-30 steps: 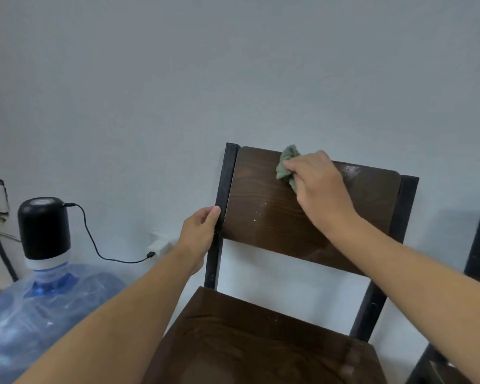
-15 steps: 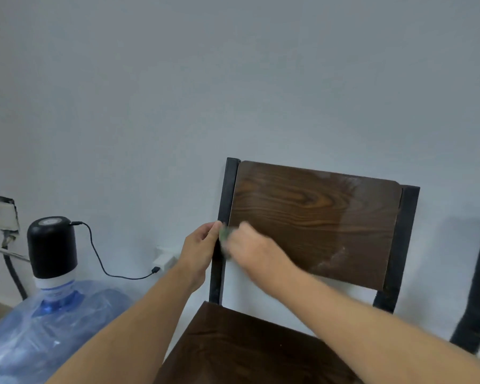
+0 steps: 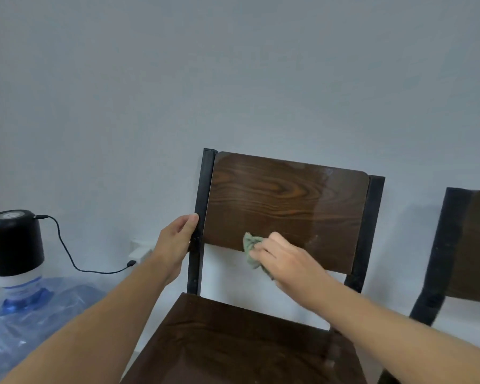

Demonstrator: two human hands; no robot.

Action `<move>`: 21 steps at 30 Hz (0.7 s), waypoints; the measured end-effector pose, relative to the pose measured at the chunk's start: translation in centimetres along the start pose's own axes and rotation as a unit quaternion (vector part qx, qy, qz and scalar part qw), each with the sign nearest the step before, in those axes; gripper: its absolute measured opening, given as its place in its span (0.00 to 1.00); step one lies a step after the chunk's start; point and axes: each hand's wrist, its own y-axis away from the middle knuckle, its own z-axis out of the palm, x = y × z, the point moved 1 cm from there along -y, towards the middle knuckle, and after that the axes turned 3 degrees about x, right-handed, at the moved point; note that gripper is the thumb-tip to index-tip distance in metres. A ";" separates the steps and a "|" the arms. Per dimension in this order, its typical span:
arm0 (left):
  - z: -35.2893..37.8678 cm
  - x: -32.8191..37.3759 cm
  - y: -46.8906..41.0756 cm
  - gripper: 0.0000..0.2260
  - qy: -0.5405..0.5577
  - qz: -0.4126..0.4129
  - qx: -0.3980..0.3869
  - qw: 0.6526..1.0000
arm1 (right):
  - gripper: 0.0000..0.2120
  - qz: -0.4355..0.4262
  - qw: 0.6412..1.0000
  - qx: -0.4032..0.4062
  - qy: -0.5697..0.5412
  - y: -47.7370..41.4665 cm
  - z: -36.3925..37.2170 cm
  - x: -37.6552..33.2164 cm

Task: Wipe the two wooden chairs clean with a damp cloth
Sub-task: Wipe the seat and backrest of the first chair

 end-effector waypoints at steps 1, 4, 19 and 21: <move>0.1 -0.1 0.1 0.14 0.003 0.001 -0.002 1.000 | 0.15 0.016 0.999 0.028 0.020 1.6 -2.0 2.3; 0.2 -0.1 0.2 0.15 0.008 0.004 0.006 1.000 | 0.11 0.171 0.965 0.191 0.054 1.0 -7.3 9.1; 0.6 0.6 0.9 0.15 -0.010 -0.005 0.020 1.000 | 0.10 0.182 0.952 0.237 0.060 0.8 -7.0 9.1; 0.6 0.8 1.1 0.15 -0.011 -0.006 0.024 1.000 | 0.10 0.060 0.993 0.093 0.040 4.1 -3.5 5.2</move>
